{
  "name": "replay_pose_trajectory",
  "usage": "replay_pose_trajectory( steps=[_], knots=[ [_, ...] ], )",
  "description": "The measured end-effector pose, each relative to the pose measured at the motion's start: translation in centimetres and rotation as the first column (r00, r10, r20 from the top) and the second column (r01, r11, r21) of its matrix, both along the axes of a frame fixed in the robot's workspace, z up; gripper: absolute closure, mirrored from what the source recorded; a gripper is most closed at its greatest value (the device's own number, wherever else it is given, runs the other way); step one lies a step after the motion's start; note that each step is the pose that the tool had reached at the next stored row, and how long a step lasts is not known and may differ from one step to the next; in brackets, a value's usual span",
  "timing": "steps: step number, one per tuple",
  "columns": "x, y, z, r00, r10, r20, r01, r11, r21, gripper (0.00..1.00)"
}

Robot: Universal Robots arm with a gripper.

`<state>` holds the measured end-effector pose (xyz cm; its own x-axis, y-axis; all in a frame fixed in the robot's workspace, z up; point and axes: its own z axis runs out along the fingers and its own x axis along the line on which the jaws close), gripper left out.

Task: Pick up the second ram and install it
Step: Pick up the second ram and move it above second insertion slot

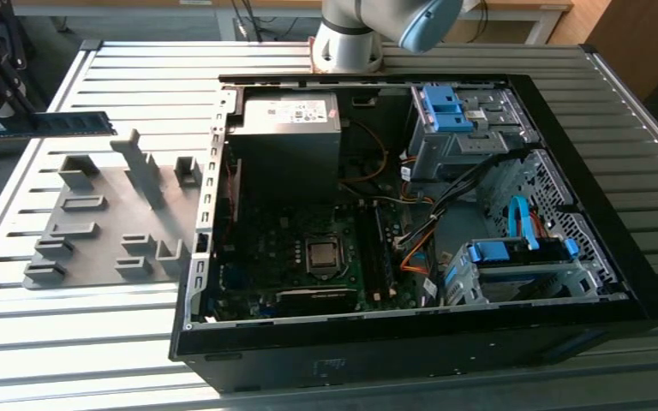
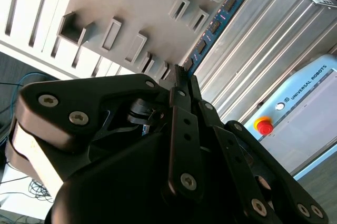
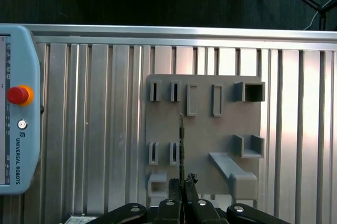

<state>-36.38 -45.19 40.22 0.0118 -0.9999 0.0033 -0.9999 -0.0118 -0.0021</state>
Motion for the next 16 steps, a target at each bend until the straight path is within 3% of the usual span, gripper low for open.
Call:
replay_pose_trajectory(
  steps=[16],
  knots=[
    [0.80,0.00,0.00,1.0000,0.000,0.0000,0.000,1.0000,0.0000,0.86]
  ],
)
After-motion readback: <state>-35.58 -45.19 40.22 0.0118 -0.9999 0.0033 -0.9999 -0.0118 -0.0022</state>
